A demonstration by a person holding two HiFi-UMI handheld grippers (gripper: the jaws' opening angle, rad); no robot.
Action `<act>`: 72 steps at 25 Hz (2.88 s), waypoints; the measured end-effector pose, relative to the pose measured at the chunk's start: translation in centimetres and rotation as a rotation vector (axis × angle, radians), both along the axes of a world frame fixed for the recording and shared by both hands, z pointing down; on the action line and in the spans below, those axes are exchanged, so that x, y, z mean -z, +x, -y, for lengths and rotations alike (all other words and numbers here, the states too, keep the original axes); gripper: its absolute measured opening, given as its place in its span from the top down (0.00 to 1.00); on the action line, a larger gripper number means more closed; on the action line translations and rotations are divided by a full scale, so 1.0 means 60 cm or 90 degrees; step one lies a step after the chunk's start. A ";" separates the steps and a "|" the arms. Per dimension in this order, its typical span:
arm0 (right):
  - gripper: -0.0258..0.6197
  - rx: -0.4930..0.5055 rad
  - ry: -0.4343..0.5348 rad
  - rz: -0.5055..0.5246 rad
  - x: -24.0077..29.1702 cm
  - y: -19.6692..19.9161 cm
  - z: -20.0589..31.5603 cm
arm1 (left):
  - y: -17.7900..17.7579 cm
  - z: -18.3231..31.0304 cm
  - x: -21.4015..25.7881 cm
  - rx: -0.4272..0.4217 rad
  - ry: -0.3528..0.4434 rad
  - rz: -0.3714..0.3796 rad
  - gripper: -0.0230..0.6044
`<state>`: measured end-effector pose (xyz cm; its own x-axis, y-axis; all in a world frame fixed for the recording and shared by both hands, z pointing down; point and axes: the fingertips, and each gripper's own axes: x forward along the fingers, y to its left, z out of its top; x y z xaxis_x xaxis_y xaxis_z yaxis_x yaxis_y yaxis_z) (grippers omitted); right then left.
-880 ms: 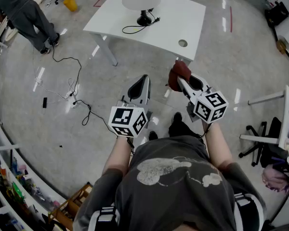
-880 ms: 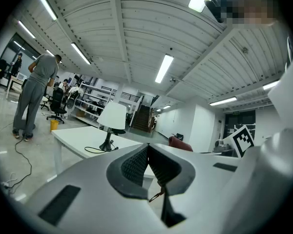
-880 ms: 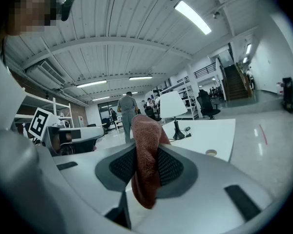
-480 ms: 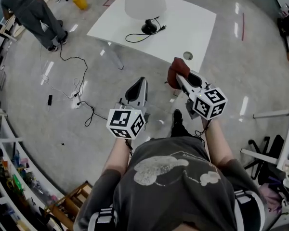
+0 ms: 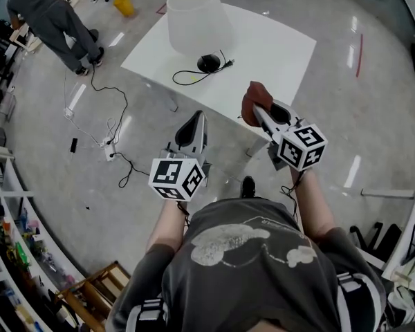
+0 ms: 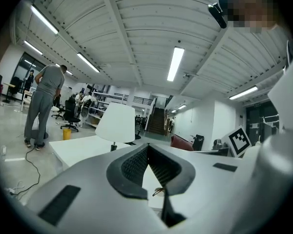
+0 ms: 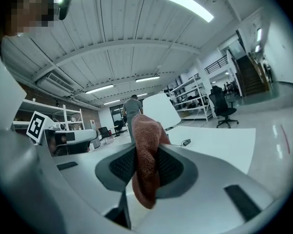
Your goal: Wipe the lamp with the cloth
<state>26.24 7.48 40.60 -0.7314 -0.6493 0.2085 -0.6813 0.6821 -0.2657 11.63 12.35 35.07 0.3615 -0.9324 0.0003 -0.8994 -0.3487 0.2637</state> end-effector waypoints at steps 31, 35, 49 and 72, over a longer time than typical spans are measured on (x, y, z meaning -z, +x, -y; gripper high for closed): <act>0.81 -0.018 0.045 -0.008 0.067 -0.017 0.283 | -0.064 0.248 0.052 0.046 0.043 0.031 0.95; 0.81 -0.032 0.074 -0.020 0.096 -0.033 0.340 | -0.094 0.293 0.056 0.050 0.043 0.020 0.95; 0.81 -0.026 0.131 -0.054 0.153 -0.041 0.475 | -0.120 0.351 0.072 0.070 0.038 0.010 0.95; 0.81 0.362 0.229 -0.048 0.219 -0.214 0.588 | -0.112 0.368 0.087 0.257 0.019 0.029 0.95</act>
<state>13.40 -27.80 27.46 -0.9717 -0.2066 0.1149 -0.1983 0.9769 0.0791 4.89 -9.71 29.83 -0.0326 -0.9993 -0.0208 -0.9760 0.0273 0.2161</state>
